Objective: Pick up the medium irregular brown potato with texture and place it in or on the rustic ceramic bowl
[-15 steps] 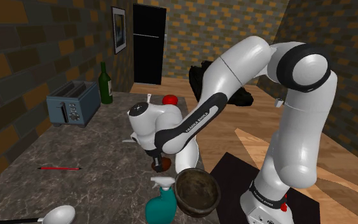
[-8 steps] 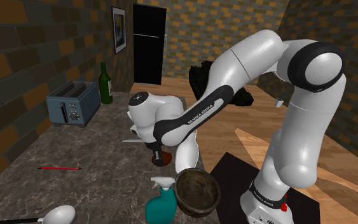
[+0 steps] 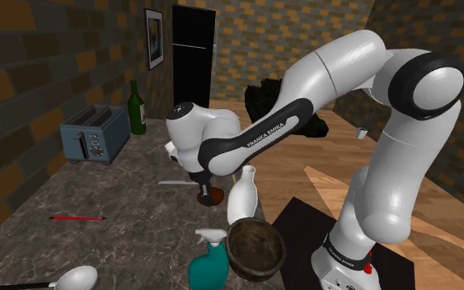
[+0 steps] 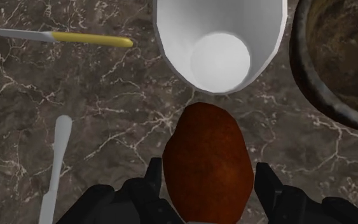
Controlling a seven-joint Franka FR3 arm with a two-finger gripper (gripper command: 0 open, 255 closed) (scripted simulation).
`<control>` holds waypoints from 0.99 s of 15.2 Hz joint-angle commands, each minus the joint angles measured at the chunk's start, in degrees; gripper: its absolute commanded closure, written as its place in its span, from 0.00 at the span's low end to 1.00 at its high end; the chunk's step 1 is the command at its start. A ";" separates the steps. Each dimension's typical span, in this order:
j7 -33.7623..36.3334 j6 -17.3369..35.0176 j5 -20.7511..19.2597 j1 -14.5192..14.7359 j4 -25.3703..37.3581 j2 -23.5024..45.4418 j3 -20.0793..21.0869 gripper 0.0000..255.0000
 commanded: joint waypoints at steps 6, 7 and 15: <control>-1.87 -4.83 1.47 0.01 2.23 -2.98 0.08 1.00; -2.12 -5.53 1.64 0.01 2.62 -3.35 0.08 1.00; -2.09 -8.81 4.65 1.31 -1.06 -10.50 1.15 1.00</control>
